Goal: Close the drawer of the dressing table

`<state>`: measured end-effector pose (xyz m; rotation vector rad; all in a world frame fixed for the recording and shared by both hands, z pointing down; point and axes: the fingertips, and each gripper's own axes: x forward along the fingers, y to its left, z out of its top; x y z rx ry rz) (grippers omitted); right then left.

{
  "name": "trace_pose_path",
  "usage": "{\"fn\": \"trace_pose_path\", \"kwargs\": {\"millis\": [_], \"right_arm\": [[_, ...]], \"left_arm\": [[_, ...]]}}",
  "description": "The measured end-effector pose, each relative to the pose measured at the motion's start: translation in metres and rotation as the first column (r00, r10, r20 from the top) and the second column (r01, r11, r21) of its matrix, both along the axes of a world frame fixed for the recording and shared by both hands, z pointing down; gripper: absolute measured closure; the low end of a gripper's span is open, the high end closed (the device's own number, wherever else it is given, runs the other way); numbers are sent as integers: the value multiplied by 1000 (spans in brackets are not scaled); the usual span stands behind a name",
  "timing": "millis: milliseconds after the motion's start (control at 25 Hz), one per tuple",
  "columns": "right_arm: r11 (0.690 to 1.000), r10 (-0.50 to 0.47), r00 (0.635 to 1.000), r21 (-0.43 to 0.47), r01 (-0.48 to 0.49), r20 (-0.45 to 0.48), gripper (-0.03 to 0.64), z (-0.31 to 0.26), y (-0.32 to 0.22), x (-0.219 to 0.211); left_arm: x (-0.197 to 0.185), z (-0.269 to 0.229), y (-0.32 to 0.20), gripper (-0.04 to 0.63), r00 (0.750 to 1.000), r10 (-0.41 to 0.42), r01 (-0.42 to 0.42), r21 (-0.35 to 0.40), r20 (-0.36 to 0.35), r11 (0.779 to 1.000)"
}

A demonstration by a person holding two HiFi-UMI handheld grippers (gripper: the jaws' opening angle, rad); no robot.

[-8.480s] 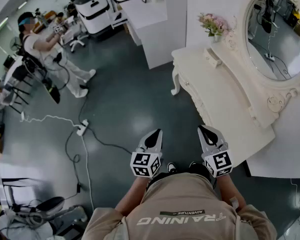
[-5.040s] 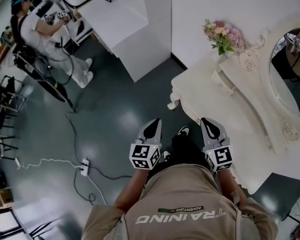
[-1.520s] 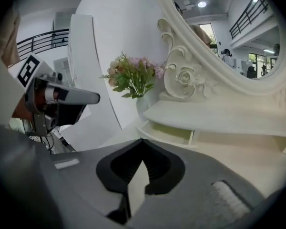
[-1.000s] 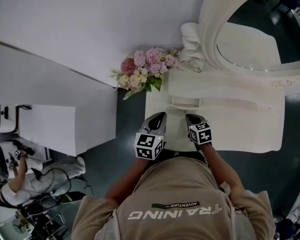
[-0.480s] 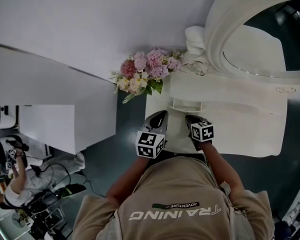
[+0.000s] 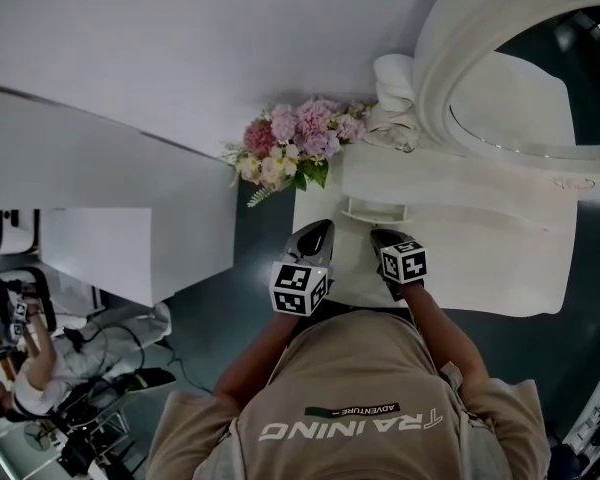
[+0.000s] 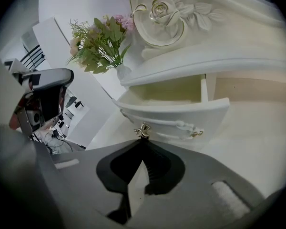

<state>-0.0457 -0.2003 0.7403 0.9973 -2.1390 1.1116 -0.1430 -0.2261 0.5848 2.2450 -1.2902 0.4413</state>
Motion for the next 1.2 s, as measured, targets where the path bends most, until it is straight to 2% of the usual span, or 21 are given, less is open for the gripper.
{"fn": "trace_pose_path", "kwargs": {"millis": [160, 320, 1200], "right_arm": [[1000, 25, 1000, 11, -25, -7, 615, -3, -11, 5], [1000, 2, 1000, 20, -2, -18, 615, -4, -17, 5], [997, 60, 998, 53, -60, 12, 614, -14, -58, 13]], "left_arm": [[2, -1, 0, 580, 1000, -1, 1, 0, -6, 1000], [2, -2, -2, 580, 1000, -6, 6, 5, -9, 1000], [-8, -4, -6, 580, 1000, -27, 27, 5, 7, 1000]]}}
